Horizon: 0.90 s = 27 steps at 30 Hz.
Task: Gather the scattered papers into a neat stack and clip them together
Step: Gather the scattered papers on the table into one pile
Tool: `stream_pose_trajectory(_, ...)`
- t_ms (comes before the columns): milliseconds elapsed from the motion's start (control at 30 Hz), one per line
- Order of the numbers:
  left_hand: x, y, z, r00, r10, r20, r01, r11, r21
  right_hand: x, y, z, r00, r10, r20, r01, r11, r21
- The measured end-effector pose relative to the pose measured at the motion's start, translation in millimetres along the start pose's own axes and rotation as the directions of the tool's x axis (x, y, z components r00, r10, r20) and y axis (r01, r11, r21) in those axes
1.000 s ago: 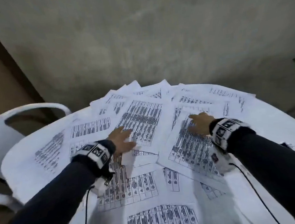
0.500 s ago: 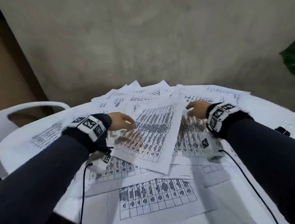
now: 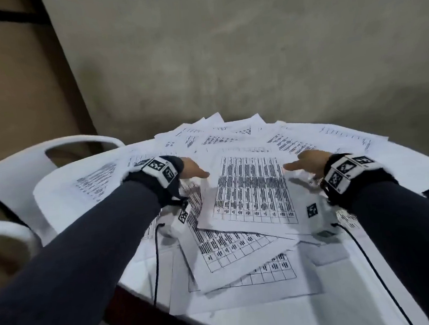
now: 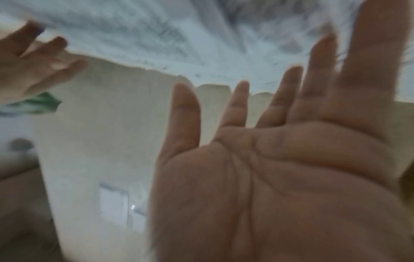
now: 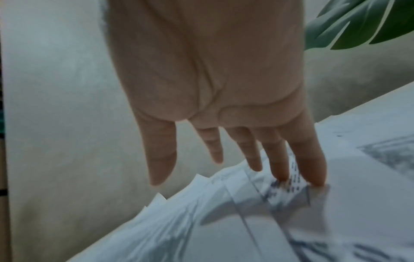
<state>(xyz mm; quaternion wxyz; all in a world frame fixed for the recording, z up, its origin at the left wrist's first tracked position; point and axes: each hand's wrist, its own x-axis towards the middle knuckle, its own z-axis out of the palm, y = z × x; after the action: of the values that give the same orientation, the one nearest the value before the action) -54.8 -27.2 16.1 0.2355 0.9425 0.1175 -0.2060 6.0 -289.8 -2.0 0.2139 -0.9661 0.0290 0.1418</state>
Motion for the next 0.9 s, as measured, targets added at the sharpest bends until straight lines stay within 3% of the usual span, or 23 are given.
stream_pose_trajectory(67,0.3,-4.8,3.7,1.0,-0.001,-0.004,0.001,0.998,-0.063,-1.6,-4.4,10.6,1.0,-0.018,0.026,0.023,0.981,-0.19)
stream_pose_trajectory(133,-1.2,-2.5,13.6,0.997,0.009,0.072,0.007,0.974,-0.225,-8.1,-16.3,21.1,0.992,-0.075,0.105,0.103,0.948,-0.3)
stream_pose_trajectory(200,-1.0,0.9,21.8,0.993,0.076,0.088,-0.052,0.966,-0.254,-7.7,-27.0,26.2,0.987,-0.107,0.123,0.13,0.971,-0.203)
stream_pose_trajectory(267,3.6,1.1,27.6,0.994,0.106,-0.018,-0.105,0.929,-0.355,-2.6,-28.0,24.4,0.996,-0.083,0.042,0.082,0.996,0.017)
stream_pose_trajectory(333,5.2,-2.8,27.1,0.991,0.075,-0.11,-0.124,0.817,-0.563,4.9,-24.3,23.6,0.997,0.026,-0.077,-0.006,0.97,0.244)
stream_pose_trajectory(367,7.0,-6.5,26.2,0.989,0.078,-0.125,-0.14,0.765,-0.629,5.5,-20.6,24.1,0.994,0.073,-0.082,-0.048,0.96,0.275)
stream_pose_trajectory(433,8.3,-13.4,25.3,0.989,0.107,-0.098,-0.145,0.706,-0.693,4.7,-16.2,26.7,0.993,0.11,-0.045,-0.096,0.966,0.241)
stream_pose_trajectory(533,5.8,-24.0,19.1,0.984,0.146,-0.101,-0.174,0.693,-0.7,1.4,-8.3,24.2,0.998,0.067,-0.013,-0.066,0.996,0.056)
stream_pose_trajectory(600,-0.9,-32.3,13.4,0.988,0.137,-0.078,-0.157,0.866,-0.474,-2.2,-0.3,12.0,0.997,0.071,-0.035,-0.074,0.994,-0.082)
stream_pose_trajectory(633,-8.0,-35.7,11.0,0.993,0.116,0.006,-0.111,0.968,-0.225,-5.5,3.9,4.3,0.996,0.077,-0.04,-0.082,0.987,-0.138)
stream_pose_trajectory(667,-12.9,-40.5,9.8,0.991,0.085,0.107,-0.09,0.995,0.039,-5.6,8.9,-3.2,0.996,0.076,-0.056,-0.085,0.98,-0.18)
stream_pose_trajectory(733,-16.9,-50.1,11.3,0.974,0.005,0.225,-0.087,0.93,0.357,-6.4,16.4,-11.4,0.99,0.119,-0.076,-0.134,0.958,-0.253)
stream_pose_trajectory(800,-14.7,-56.2,11.7,0.972,-0.014,0.233,-0.094,0.892,0.443,-12.8,16.7,-11.8,0.99,0.105,-0.097,-0.128,0.951,-0.282)
stream_pose_trajectory(900,-8.2,-58.2,14.9,0.993,0.017,0.113,-0.059,0.924,0.378,-14.6,11.8,1.0,0.996,0.089,-0.027,-0.093,0.971,-0.22)
